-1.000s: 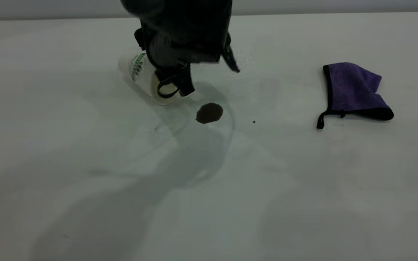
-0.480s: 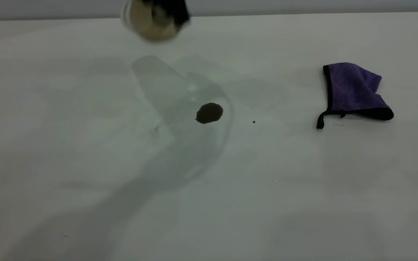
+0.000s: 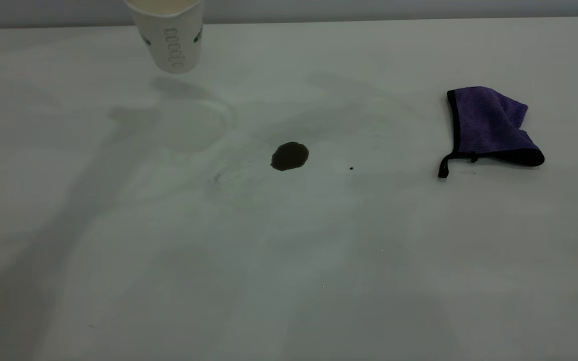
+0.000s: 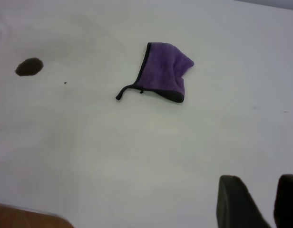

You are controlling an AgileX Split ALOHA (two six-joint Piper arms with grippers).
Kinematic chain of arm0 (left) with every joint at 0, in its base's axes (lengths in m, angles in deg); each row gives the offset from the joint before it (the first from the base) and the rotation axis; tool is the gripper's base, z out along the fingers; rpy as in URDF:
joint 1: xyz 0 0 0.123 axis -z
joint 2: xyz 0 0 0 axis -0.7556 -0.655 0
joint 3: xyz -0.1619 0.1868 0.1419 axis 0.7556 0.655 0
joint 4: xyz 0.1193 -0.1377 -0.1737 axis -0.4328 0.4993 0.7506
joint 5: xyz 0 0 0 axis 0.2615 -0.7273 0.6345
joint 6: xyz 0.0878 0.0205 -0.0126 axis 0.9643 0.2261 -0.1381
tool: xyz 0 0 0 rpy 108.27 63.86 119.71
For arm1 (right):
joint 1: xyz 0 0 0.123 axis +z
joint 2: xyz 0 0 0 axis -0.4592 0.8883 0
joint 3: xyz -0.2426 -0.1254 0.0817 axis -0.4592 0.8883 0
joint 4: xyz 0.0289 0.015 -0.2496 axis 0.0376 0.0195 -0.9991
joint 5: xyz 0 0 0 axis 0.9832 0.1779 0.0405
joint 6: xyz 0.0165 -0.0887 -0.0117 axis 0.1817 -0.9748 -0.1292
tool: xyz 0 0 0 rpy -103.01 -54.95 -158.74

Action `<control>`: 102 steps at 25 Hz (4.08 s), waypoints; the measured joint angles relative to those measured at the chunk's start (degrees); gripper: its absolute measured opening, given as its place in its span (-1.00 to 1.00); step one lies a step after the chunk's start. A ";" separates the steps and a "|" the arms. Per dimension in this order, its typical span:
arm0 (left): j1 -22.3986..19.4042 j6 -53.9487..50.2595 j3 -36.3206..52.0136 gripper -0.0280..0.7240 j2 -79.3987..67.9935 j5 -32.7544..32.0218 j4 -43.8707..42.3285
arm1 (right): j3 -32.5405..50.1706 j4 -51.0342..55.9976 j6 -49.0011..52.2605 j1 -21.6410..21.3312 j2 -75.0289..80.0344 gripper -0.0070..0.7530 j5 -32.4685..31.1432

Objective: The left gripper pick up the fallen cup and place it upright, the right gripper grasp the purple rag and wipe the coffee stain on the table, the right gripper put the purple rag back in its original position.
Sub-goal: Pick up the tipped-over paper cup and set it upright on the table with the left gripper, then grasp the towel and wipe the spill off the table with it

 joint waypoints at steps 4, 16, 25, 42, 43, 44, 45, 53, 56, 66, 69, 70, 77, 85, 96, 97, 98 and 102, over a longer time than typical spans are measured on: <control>-5.31 5.89 0.00 -0.88 -3.27 0.18 9.71 | 0.00 0.00 0.00 0.00 0.00 -0.36 0.00; -6.59 7.65 -0.05 -0.75 -12.07 4.28 15.24 | 0.00 0.00 0.00 0.00 0.00 -0.36 0.00; -6.68 9.81 -1.53 0.57 -11.86 2.65 14.92 | 0.00 0.00 0.00 0.00 0.00 -0.36 0.00; -7.15 6.73 -15.63 0.51 20.54 -19.60 6.01 | 0.00 0.00 0.00 0.00 0.00 -0.36 0.00; -7.15 5.90 -14.73 0.49 23.58 -19.60 5.80 | 0.00 0.00 0.00 0.00 0.00 -0.36 0.00; -7.15 5.32 -12.88 0.47 26.99 -19.60 5.72 | 0.00 0.00 0.00 0.00 0.00 -0.36 0.00; -7.15 4.93 -10.27 0.44 30.00 -19.60 5.72 | 0.00 0.00 0.00 0.00 0.00 -0.36 0.00; -7.15 4.60 16.30 0.35 59.16 -19.66 5.32 | 0.00 0.00 0.00 0.00 0.00 -0.36 0.00; -7.15 3.55 24.38 0.35 69.86 -19.66 4.91 | 0.00 0.00 0.00 0.00 0.00 -0.36 0.00; -8.98 -3.89 50.15 0.35 102.64 -19.66 3.97 | 0.00 0.00 0.00 0.00 0.00 -0.36 0.00; -12.62 -3.58 55.04 0.35 105.77 -19.66 4.02 | 0.00 0.00 0.00 0.00 0.00 -0.36 0.00; -13.73 -3.33 56.94 0.35 106.49 -19.60 4.02 | 0.00 0.00 0.00 0.00 0.00 -0.36 0.00; -15.32 -3.08 68.33 0.35 115.67 -17.94 4.22 | 0.00 0.00 0.00 0.00 0.00 -0.36 0.00; -15.32 -4.13 69.92 0.35 122.28 -17.46 2.15 | 0.00 0.00 0.00 0.00 0.00 -0.36 0.00; -15.32 -5.60 69.92 0.35 122.28 -17.46 1.43 | 0.00 0.00 0.00 0.00 0.00 -0.36 0.00; -15.32 -5.60 69.92 0.35 122.28 -17.46 1.43 | 0.00 0.00 0.00 0.00 0.00 -0.36 0.00; -15.32 -5.60 69.92 0.35 122.28 -17.46 1.43 | 0.00 0.00 0.00 0.00 0.00 -0.36 0.00; -15.32 -5.60 69.92 0.35 122.28 -17.46 1.43 | 0.00 0.00 0.00 0.00 0.00 -0.36 0.00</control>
